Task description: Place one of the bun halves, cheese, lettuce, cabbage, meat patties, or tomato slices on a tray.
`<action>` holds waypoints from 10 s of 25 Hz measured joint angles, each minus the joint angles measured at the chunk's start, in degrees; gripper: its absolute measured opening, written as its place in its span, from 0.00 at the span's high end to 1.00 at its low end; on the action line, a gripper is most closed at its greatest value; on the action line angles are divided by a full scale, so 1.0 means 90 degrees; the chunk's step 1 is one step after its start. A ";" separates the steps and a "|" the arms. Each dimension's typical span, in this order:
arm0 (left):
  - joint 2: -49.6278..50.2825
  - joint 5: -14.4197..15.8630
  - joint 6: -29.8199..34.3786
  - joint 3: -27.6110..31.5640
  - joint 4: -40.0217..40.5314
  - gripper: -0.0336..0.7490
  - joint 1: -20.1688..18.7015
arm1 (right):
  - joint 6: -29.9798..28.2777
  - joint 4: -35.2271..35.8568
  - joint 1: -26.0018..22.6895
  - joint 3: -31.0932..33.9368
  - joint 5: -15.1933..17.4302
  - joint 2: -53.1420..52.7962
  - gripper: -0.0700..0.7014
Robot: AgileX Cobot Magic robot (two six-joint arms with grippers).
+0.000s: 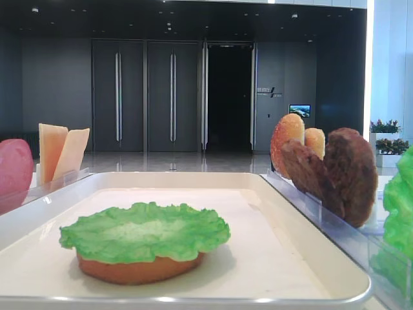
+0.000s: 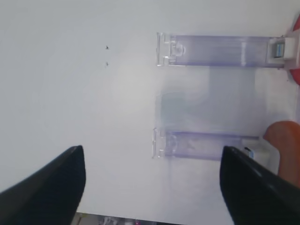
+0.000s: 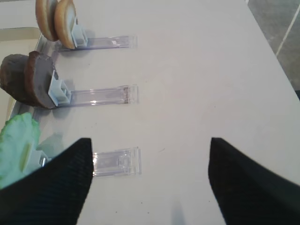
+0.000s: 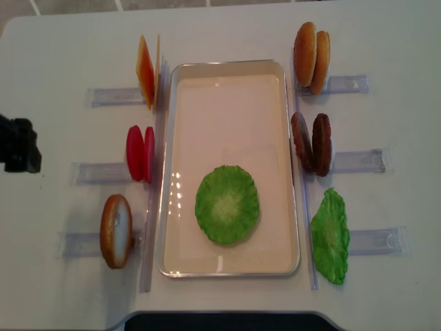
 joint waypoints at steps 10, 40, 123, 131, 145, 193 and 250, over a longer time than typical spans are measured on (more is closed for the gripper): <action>0.2009 0.0316 0.0000 -0.1631 -0.0255 0.08 0.0000 | 0.0000 0.0000 0.0000 0.0000 0.0000 0.0000 0.24; 0.2970 0.0522 -0.0736 -0.2580 -0.0177 0.41 -0.0144 | 0.0000 0.0000 0.0000 0.0000 0.0000 0.0000 0.24; 0.2619 -0.0196 -0.0783 -0.2281 -0.3221 0.88 -0.3145 | -0.0005 0.0000 0.0000 0.0000 0.0000 0.0000 0.24; 0.2505 -0.1379 0.3434 -0.0309 -0.7726 0.88 -0.3145 | -0.0005 0.0000 0.0000 0.0000 0.0000 0.0000 0.24; 0.3318 -0.2029 0.5082 0.0904 -0.9062 0.88 -0.3145 | -0.0005 0.0000 0.0000 0.0000 0.0000 0.0000 0.24; 0.3552 -0.2149 0.4752 0.0904 -0.8529 0.88 -0.2841 | -0.0005 0.0000 0.0000 0.0000 0.0000 0.0000 0.25; 0.2624 0.0629 0.0483 -0.3333 -0.0393 0.07 0.0341 | -0.0005 0.0000 0.0000 0.0000 0.0000 0.0000 0.25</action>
